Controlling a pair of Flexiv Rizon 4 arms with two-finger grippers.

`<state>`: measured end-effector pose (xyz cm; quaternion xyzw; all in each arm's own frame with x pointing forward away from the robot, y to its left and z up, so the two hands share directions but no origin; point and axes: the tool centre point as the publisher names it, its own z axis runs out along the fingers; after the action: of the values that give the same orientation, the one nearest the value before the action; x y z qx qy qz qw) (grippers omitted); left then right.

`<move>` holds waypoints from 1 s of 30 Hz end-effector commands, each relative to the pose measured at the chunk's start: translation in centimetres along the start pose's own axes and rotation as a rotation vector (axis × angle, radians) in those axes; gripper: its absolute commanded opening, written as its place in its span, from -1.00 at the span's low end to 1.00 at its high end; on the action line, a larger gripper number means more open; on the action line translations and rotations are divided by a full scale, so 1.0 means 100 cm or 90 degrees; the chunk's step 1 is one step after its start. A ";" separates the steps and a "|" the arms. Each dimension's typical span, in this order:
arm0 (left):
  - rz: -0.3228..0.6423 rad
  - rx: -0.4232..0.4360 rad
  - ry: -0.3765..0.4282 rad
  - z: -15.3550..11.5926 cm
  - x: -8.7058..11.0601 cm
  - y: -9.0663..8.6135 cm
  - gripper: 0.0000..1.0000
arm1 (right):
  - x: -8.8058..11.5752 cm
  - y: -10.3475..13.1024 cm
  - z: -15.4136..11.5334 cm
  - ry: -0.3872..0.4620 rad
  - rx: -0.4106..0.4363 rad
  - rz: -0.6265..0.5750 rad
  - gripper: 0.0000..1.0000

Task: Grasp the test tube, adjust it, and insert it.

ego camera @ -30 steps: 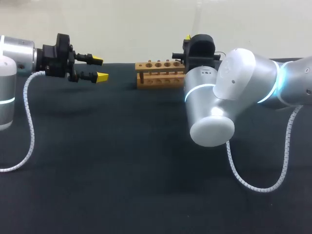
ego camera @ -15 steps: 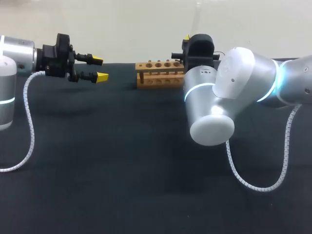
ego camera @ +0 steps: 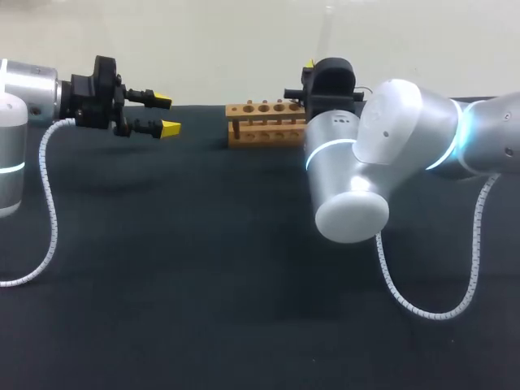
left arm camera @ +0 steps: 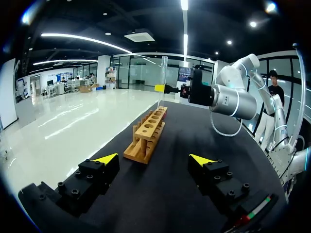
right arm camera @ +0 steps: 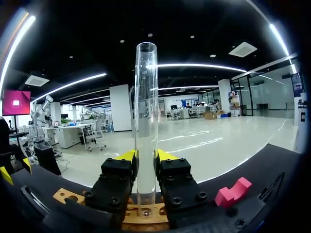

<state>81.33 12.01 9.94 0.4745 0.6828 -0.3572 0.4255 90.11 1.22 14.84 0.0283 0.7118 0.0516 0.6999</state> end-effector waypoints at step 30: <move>0.002 -0.001 -0.003 0.000 0.001 0.000 1.00 | 0.032 0.007 0.008 0.011 0.013 0.009 -1.00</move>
<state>81.33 12.01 9.94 0.4745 0.6828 -0.3572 0.4255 90.66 2.04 12.00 0.0384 0.7194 0.0514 0.6916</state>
